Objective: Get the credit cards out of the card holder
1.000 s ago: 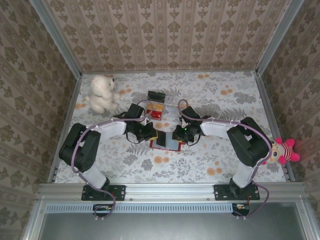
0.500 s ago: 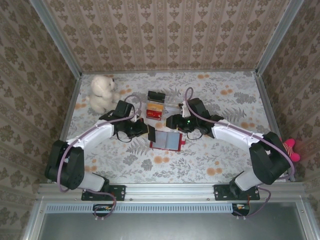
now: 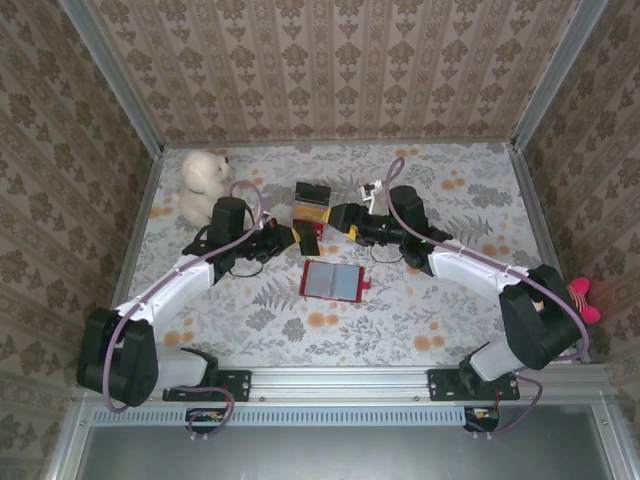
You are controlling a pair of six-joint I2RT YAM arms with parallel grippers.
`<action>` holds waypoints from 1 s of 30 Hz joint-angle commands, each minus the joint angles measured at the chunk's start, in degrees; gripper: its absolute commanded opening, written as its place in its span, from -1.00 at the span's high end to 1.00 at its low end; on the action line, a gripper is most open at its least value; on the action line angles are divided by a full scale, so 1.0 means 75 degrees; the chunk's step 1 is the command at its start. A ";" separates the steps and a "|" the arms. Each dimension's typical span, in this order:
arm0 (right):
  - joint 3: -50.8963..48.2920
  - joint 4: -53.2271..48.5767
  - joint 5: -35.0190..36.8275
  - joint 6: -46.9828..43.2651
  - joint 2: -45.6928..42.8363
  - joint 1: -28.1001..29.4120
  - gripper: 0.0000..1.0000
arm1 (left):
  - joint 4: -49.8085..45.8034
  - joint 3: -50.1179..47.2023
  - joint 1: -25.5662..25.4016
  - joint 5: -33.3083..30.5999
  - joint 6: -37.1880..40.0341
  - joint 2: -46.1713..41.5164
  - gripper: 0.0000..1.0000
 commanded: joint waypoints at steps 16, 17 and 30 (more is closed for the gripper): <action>-0.0163 0.3890 -0.0998 0.3533 0.1145 0.0047 0.04 | 0.2895 -0.0147 0.0380 0.0874 -0.1939 -0.0010 1.00; -0.0169 0.3961 -0.0992 0.3566 0.1175 0.0045 0.11 | 0.2916 -0.0141 0.0387 0.0877 -0.1957 -0.0020 1.00; 0.0242 0.3063 -0.1142 0.2908 0.1306 0.0086 1.00 | 0.2802 -0.0076 0.0462 0.1019 -0.1984 0.0020 0.89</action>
